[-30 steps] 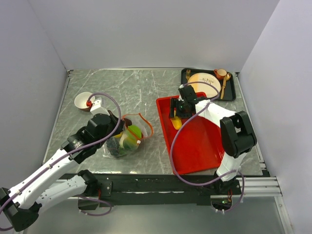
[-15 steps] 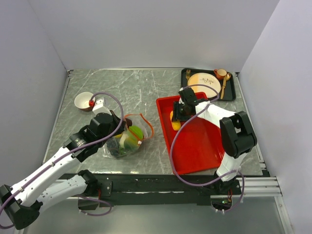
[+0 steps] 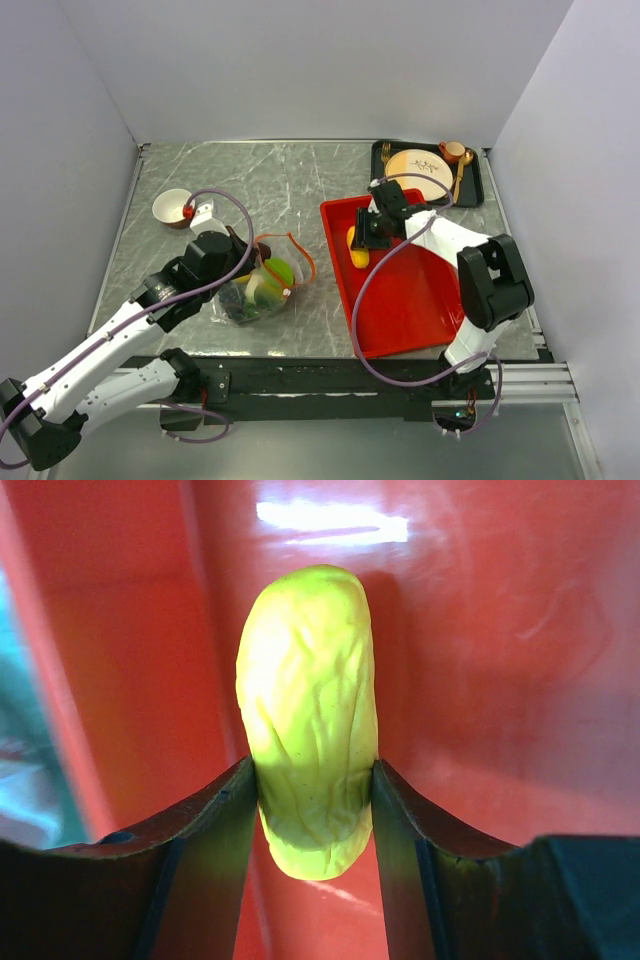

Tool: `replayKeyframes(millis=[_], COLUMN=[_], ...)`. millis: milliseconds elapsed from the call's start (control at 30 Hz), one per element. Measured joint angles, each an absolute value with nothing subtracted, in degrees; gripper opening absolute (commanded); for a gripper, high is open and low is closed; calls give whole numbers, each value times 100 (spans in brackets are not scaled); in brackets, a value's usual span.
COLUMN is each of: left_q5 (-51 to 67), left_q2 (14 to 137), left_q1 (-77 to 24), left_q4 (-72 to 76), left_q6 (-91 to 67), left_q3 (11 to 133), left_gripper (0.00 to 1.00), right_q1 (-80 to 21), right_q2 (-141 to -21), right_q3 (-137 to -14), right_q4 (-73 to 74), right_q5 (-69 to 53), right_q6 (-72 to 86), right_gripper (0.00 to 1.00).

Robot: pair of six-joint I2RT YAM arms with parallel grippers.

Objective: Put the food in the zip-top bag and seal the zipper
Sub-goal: Pick up the fake fruit from the bin, then place the fake fruit in the zipper food storage bag.

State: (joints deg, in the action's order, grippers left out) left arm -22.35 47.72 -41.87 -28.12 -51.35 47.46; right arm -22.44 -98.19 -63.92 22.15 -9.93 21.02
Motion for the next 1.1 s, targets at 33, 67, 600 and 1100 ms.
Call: replayKeyframes(millis=[33,67,600,1100], left_q5=[-2235,-2235,-2235,-2187], left_q2=[4772,4772,4659,4753], left_q1=[-4187,-4187,-4187,-4187], left_q4=[-2812,-2814,-2847,-2797], left_q6=[-5135,-5135,-5175,-5175], left_q3=[4746,4746,4744,4744], left_gripper=[1,1,1,1], right_q1=[-2222,-2196,-2137,-3701], right_q2=[-9780,-9734,-8820,-8558], right_q3=[-6386,-6370,-6189,-6191], right_q4=[2204,2187,2086,1745], right_q5=[-1105,-1212,-2213,-2930], right_q6=[2141,2178,2552,2777], right_gripper=[34,34,34,35])
